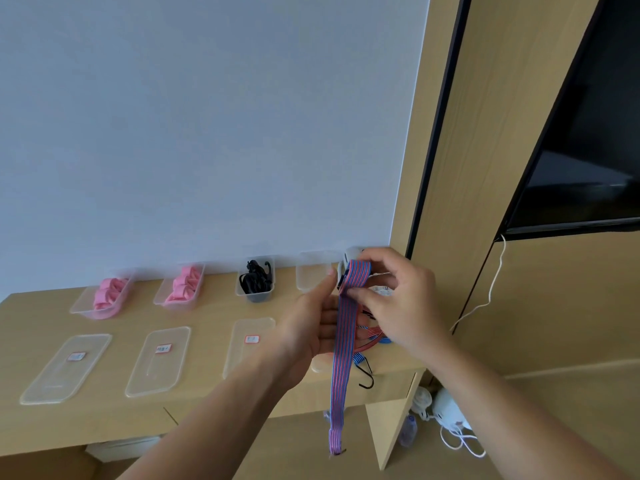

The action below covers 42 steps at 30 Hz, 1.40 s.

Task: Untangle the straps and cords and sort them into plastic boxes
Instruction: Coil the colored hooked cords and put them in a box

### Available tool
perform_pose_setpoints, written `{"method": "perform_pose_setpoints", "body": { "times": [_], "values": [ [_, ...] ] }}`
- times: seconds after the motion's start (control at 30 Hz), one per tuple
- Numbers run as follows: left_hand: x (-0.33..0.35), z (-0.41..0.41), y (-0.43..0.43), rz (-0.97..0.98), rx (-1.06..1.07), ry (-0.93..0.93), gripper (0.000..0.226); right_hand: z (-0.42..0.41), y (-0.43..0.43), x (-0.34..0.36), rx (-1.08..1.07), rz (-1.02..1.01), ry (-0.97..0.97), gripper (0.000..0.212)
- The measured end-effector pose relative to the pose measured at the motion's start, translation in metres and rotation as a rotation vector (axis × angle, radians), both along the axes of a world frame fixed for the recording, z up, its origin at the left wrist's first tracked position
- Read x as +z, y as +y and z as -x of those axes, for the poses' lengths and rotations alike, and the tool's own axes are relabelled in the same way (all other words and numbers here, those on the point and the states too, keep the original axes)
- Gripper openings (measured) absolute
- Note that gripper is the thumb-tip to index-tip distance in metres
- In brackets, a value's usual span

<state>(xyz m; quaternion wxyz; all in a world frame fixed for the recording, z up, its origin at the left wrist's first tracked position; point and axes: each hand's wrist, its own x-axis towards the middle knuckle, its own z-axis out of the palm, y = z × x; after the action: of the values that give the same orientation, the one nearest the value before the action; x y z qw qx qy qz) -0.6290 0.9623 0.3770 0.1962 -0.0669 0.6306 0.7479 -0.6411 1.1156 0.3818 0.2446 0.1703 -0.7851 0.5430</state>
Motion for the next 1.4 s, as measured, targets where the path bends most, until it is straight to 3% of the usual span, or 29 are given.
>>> {"method": "perform_pose_setpoints", "body": {
  "times": [0.17,0.27,0.37,0.5,0.63,0.7,0.77,0.87,1.1,1.4],
  "values": [
    [0.005,-0.003,-0.001,-0.033,0.056,-0.006,0.054,-0.012,0.001,-0.016,-0.07,-0.281,0.386,0.032],
    [0.001,0.0,-0.003,-0.027,0.059,0.019,0.037,-0.017,0.001,-0.025,-0.049,-0.361,0.475,0.042],
    [-0.001,0.005,-0.006,-0.046,0.044,0.015,0.037,-0.021,0.002,-0.035,0.011,-0.477,0.496,0.035],
    [0.0,0.008,-0.01,-0.049,0.035,0.085,0.036,-0.03,0.006,-0.038,0.037,-0.547,0.433,0.032],
    [-0.001,0.005,-0.006,-0.025,0.019,0.123,0.028,-0.026,0.003,-0.029,-0.059,-0.32,0.397,0.011],
    [0.001,0.004,-0.004,-0.003,0.004,0.141,0.026,-0.022,0.004,-0.025,-0.13,-0.24,0.213,0.031],
    [0.004,0.002,-0.003,0.013,-0.005,0.149,0.026,-0.017,0.007,-0.021,-0.061,-0.203,-0.05,0.055],
    [0.004,0.0,-0.002,0.021,-0.024,0.149,0.029,-0.009,0.012,-0.014,0.101,-0.228,-0.26,0.049],
    [-0.001,-0.006,-0.006,-0.017,-0.079,0.147,0.051,-0.01,0.013,-0.003,0.098,-0.126,-0.28,0.043],
    [-0.005,-0.01,-0.006,-0.017,-0.048,0.037,0.06,-0.011,0.004,0.0,0.023,-0.056,-0.108,0.048]
  ]
}}
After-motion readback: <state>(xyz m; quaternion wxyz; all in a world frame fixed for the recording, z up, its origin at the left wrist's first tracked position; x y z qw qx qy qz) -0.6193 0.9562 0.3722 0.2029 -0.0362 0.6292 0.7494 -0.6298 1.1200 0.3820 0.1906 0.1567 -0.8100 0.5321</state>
